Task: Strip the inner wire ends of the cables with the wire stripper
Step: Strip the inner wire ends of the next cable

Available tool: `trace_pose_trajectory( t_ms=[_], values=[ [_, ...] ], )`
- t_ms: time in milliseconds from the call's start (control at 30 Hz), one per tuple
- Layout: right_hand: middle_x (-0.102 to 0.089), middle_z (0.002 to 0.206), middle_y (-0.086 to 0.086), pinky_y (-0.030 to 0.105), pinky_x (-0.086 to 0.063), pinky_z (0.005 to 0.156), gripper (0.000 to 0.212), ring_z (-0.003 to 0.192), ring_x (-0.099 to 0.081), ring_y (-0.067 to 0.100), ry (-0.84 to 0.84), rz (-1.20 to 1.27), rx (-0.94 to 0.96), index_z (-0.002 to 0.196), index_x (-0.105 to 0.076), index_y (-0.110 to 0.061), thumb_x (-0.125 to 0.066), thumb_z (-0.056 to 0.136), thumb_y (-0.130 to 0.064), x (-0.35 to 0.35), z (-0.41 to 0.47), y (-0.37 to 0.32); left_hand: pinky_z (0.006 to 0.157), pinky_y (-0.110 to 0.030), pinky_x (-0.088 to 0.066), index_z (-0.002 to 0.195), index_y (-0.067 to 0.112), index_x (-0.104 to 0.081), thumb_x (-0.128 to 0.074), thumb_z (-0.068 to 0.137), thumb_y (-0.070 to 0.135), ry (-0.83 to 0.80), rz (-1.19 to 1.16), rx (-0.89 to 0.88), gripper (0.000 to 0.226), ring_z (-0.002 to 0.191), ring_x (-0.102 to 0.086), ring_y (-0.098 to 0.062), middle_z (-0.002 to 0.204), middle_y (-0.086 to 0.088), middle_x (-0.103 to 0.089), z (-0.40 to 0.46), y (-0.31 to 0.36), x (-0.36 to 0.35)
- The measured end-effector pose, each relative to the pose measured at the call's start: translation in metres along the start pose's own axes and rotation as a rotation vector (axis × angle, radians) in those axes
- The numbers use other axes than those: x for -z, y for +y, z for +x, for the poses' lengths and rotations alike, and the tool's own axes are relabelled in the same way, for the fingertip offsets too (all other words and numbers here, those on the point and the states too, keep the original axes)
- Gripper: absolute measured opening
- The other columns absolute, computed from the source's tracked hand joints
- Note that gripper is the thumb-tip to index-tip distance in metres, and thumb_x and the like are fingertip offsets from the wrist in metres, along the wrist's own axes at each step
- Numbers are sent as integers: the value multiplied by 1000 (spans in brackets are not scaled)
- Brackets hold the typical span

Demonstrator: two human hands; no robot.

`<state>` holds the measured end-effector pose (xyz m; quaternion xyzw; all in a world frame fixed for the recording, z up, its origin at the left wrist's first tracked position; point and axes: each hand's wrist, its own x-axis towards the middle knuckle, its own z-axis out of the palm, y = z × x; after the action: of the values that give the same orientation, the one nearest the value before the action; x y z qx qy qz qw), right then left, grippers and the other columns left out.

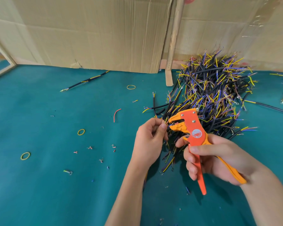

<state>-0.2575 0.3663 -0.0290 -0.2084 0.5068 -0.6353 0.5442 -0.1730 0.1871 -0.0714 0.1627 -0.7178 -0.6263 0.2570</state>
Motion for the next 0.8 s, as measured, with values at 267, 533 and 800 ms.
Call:
trace_pose_trajectory(
  t_ms=[267, 533, 800],
  values=[
    [-51, 72, 16, 43, -51, 55, 42, 56, -54, 30, 11, 29, -22, 111, -69, 2, -80, 77, -19, -6, 2, 1, 56, -21, -35, 90, 11, -63, -55, 103, 17, 3, 5, 16, 17, 49, -44, -3, 62, 5, -64, -1, 1, 2],
    [-45, 68, 13, 36, -46, 51, 34, 50, -47, 26, 43, 37, -36, 112, -67, 3, -73, 86, -19, -7, 5, 3, 56, -24, -34, 89, 14, -63, -56, 103, 16, 9, -10, 16, 16, 48, -44, -2, 65, 3, -68, -1, 1, 2],
    [-34, 58, 5, 21, -33, 35, 25, 36, -31, 14, 155, 96, 119, 104, -70, 0, -72, 85, -15, -15, 15, 8, 51, -20, -40, 98, 12, -65, -58, 101, 11, 1, -107, 25, 7, 48, -44, -12, 75, -3, -74, 0, 0, 5]
  ],
)
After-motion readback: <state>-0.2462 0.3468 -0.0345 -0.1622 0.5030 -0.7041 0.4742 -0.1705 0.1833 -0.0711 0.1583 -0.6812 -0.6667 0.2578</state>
